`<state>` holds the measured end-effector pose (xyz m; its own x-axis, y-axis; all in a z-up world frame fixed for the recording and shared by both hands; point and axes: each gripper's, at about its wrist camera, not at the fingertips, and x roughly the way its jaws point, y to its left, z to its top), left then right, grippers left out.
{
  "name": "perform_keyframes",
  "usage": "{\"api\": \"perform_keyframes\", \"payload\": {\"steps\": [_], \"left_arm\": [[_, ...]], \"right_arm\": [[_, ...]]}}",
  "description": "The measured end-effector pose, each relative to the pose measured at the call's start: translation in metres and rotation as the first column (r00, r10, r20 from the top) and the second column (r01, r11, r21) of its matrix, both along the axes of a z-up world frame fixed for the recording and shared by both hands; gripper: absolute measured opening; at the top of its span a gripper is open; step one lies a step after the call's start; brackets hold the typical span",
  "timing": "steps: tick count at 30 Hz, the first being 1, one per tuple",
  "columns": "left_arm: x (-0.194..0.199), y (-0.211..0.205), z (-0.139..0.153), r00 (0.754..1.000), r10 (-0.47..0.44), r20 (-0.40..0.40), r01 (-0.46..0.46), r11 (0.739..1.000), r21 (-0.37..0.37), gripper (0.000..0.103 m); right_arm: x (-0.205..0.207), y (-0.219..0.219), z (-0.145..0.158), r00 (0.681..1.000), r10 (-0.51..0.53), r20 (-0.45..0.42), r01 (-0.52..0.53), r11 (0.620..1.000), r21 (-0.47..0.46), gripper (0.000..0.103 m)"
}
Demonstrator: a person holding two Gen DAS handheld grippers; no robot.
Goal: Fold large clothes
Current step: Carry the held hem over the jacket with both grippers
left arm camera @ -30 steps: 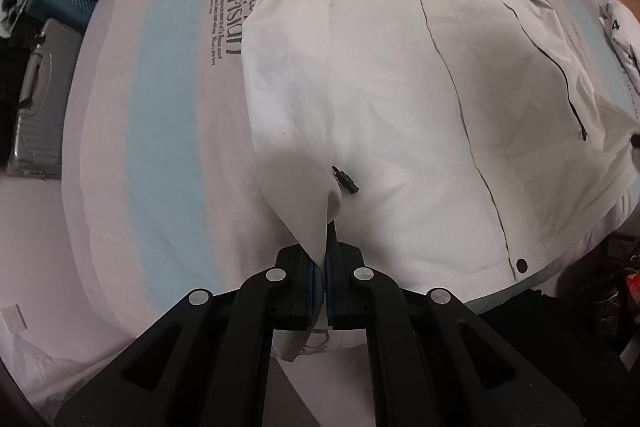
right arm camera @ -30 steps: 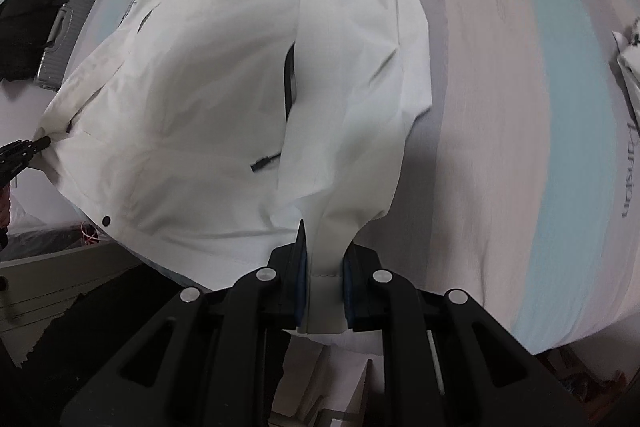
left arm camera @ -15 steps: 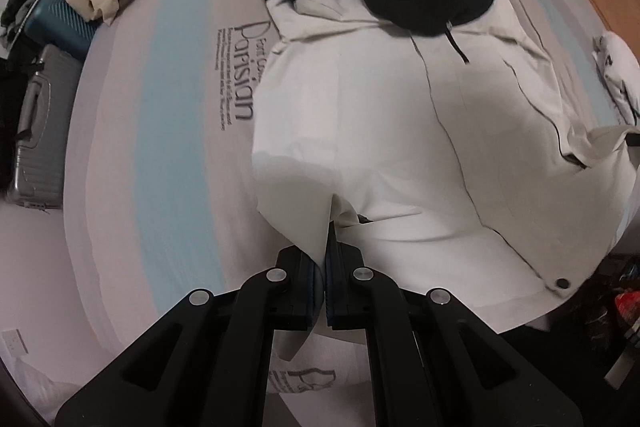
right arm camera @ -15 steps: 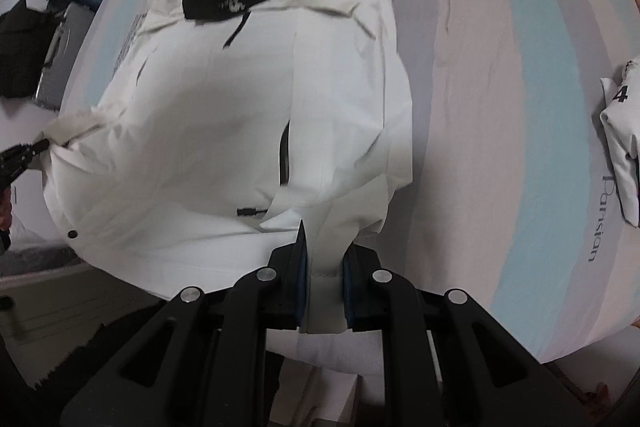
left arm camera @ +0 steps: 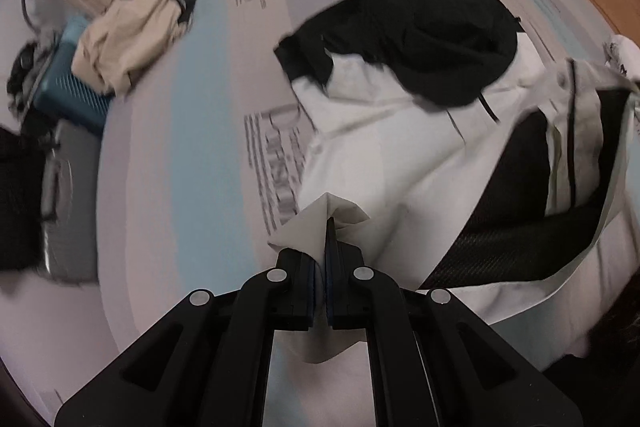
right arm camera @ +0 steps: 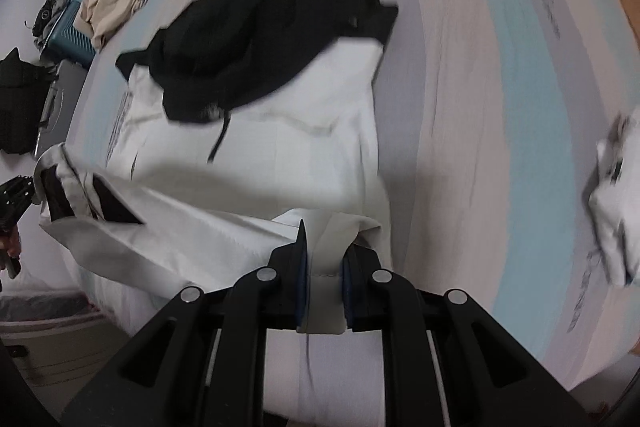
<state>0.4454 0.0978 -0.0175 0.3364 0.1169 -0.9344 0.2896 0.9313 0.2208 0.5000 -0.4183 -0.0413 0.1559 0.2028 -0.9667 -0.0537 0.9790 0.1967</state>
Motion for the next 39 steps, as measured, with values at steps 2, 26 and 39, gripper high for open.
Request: {"api": "perform_keyframes", "payload": {"steps": [2,26,39], "left_arm": [[0.017,0.003,-0.005,1.0,0.014,-0.007,-0.014,1.0,-0.007,0.003],[0.19,-0.003,-0.019,1.0,0.008,-0.011,-0.009,0.999,-0.05,0.003],[0.247,-0.008,-0.028,0.999,0.036,0.035,-0.034,0.998,-0.054,0.003]], "right_arm": [[0.014,0.003,0.002,1.0,0.005,0.018,-0.004,1.0,-0.015,0.012],[0.157,-0.001,-0.01,0.996,-0.052,0.07,0.06,0.992,-0.112,0.012],[0.216,0.011,-0.012,0.992,-0.012,0.122,0.036,0.98,-0.195,0.012]]}}
